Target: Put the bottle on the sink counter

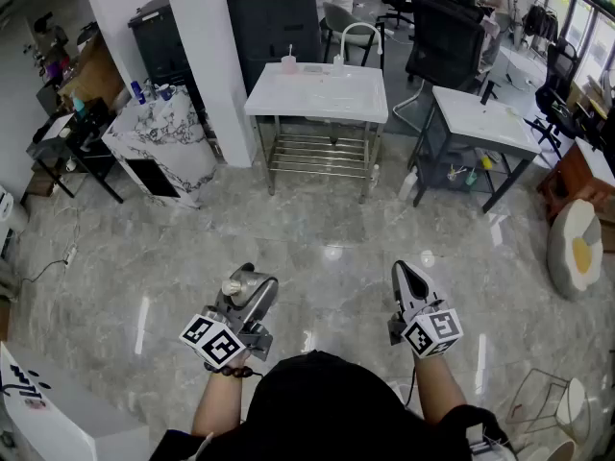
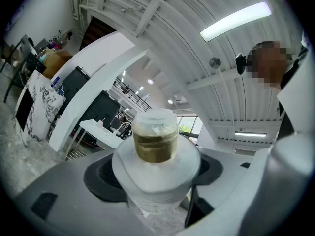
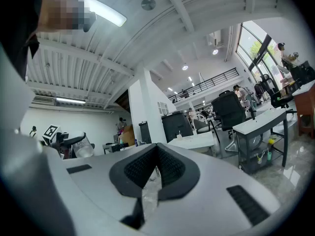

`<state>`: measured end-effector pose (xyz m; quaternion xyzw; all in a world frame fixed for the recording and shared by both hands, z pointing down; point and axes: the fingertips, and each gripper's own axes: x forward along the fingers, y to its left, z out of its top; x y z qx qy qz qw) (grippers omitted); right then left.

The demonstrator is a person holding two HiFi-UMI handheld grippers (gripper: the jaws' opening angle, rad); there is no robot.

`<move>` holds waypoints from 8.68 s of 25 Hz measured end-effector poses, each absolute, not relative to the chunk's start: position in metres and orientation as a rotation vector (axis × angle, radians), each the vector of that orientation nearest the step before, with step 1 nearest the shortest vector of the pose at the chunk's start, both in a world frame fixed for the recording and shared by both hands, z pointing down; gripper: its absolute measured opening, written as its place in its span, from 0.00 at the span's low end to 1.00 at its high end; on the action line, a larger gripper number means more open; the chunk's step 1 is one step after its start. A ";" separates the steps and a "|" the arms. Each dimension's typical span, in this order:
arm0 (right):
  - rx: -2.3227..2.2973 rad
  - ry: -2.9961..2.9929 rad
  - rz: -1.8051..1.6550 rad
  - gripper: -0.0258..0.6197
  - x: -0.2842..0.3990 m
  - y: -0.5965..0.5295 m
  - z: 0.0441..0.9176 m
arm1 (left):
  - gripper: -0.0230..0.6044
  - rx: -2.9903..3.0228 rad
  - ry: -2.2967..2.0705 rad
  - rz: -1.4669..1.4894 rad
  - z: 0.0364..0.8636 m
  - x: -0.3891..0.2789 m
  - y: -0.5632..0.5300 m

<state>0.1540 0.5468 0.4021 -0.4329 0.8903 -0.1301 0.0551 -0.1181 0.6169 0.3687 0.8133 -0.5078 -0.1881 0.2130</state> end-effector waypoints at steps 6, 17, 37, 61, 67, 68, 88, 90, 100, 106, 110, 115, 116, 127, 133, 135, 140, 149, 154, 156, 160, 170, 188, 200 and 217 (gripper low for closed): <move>-1.322 2.681 -0.427 0.09 0.174 0.546 0.409 | 0.60 2.260 -1.417 -0.513 0.369 -0.101 0.616; -1.283 2.707 -0.428 0.09 0.207 0.564 0.424 | 0.60 2.245 -1.488 -0.436 0.381 -0.055 0.624; -1.347 2.613 -0.445 0.09 0.186 0.465 0.425 | 0.60 2.288 -1.333 -0.495 0.395 -0.083 0.500; -1.262 2.728 -0.474 0.09 0.041 0.282 0.428 | 0.60 2.278 -1.265 -0.489 0.407 -0.193 0.328; -1.206 2.739 -0.436 0.09 0.039 0.210 0.426 | 0.60 2.295 -1.317 -0.500 0.404 -0.193 0.272; -1.199 2.734 -0.425 0.09 0.042 0.195 0.424 | 0.60 2.298 -1.323 -0.500 0.403 -0.191 0.259; -1.206 2.707 -0.489 0.09 0.119 -0.009 0.440 | 0.60 2.266 -1.311 -0.547 0.394 -0.129 0.054; -1.222 2.690 -0.513 0.09 0.125 -0.018 0.445 | 0.60 2.265 -1.311 -0.524 0.397 -0.128 0.042; -1.319 2.661 -0.505 0.09 0.126 -0.088 0.450 | 0.60 2.291 -1.228 -0.485 0.411 -0.128 -0.048; -1.298 2.649 -0.478 0.09 0.105 -0.155 0.443 | 0.60 2.347 -1.185 -0.491 0.404 -0.135 -0.118; -1.296 2.663 -0.485 0.09 0.082 -0.199 0.445 | 0.60 2.331 -1.185 -0.479 0.412 -0.151 -0.158; -1.338 2.647 -0.462 0.09 0.062 -0.244 0.443 | 0.60 2.330 -1.179 -0.432 0.422 -0.175 -0.203; -1.348 2.646 -0.463 0.09 0.060 -0.250 0.444 | 0.60 2.330 -1.174 -0.427 0.424 -0.179 -0.210; -1.467 2.666 -0.517 0.09 0.050 -0.291 0.462 | 0.60 2.391 -1.137 -0.306 0.459 -0.178 -0.275; -1.536 2.646 -0.589 0.09 0.065 -0.299 0.480 | 0.60 2.385 -1.083 -0.247 0.478 -0.153 -0.297; -1.541 2.648 -0.599 0.09 0.072 -0.306 0.485 | 0.60 2.387 -1.078 -0.238 0.482 -0.144 -0.309; -1.546 2.639 -0.631 0.09 0.085 -0.331 0.495 | 0.60 2.409 -1.050 -0.177 0.493 -0.118 -0.336; -1.555 2.694 -0.653 0.09 0.111 -0.389 0.503 | 0.60 2.411 -1.076 -0.059 0.517 -0.069 -0.403; -1.515 2.731 -0.650 0.09 0.117 -0.408 0.508 | 0.60 2.415 -1.055 0.012 0.537 -0.042 -0.439; -1.510 2.763 -0.637 0.09 0.120 -0.410 0.511 | 0.60 2.414 -1.040 0.034 0.545 -0.031 -0.451; -1.490 2.777 -0.677 0.09 0.127 -0.417 0.523 | 0.60 2.461 -1.040 0.131 0.562 -0.009 -0.474; -1.468 2.797 -0.773 0.09 0.140 -0.435 0.549 | 0.60 2.499 -1.064 0.283 0.602 0.026 -0.534; -1.519 2.829 -0.800 0.09 0.145 -0.442 0.563 | 0.60 2.572 -1.278 0.596 0.644 0.040 -0.590; -1.473 2.835 -0.836 0.09 0.136 -0.445 0.564 | 0.60 2.563 -1.413 0.698 0.651 0.041 -0.596; -1.456 2.858 -0.758 0.09 0.127 -0.435 0.544 | 0.68 2.516 -1.264 0.605 0.654 0.028 -0.559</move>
